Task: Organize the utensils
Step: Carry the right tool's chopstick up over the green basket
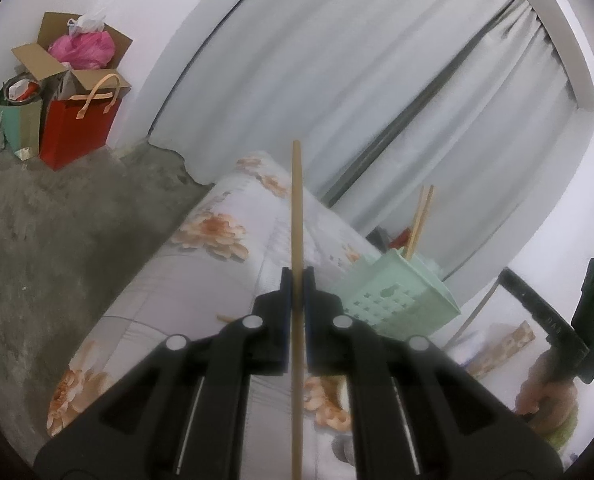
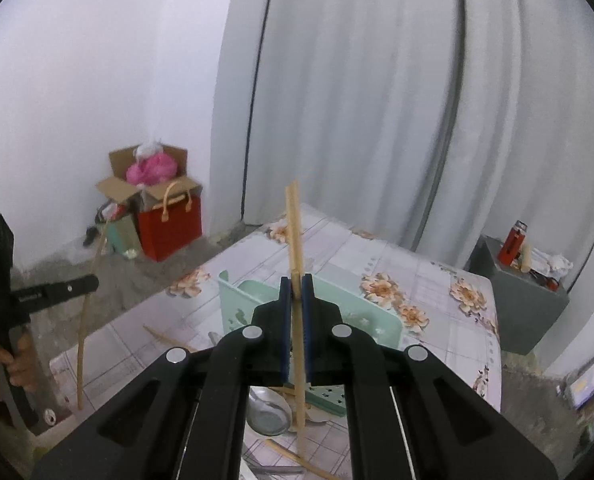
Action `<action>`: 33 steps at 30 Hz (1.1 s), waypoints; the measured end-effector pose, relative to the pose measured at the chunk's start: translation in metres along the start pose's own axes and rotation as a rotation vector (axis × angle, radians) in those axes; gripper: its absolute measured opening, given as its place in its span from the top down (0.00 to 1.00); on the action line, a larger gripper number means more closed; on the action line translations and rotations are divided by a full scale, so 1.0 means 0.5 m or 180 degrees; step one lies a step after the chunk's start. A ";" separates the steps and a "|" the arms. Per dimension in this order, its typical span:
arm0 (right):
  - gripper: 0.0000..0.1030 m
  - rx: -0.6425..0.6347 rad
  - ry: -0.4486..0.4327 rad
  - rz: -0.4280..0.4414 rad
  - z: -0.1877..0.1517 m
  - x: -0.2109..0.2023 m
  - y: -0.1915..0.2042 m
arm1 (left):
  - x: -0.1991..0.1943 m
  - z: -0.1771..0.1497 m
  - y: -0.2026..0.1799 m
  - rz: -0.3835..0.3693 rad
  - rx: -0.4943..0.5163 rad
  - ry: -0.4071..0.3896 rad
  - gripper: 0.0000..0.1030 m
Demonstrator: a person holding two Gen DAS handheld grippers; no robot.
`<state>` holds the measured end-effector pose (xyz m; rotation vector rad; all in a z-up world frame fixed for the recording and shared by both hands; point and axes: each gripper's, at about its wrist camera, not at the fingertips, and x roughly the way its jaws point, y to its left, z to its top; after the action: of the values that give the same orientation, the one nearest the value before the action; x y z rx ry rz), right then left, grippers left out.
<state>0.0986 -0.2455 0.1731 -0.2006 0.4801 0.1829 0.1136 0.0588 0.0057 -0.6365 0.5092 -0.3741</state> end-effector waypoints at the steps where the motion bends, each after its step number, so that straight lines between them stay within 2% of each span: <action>1: 0.95 0.0031 -0.0021 -0.0002 -0.001 -0.006 -0.005 | 0.000 -0.001 -0.004 -0.0004 0.0016 -0.0001 0.96; 21: 0.95 0.0350 -0.0303 -0.0043 -0.015 -0.080 -0.061 | 0.003 -0.017 -0.058 -0.0091 0.0253 0.0005 0.96; 33: 0.95 0.0372 -0.0283 -0.0027 -0.019 -0.084 -0.065 | -0.010 -0.020 -0.076 -0.0165 0.0356 -0.0051 0.96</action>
<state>0.0650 -0.2842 0.1895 -0.0797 0.4002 0.1542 0.0973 0.0281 0.0247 -0.5449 0.4539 -0.4429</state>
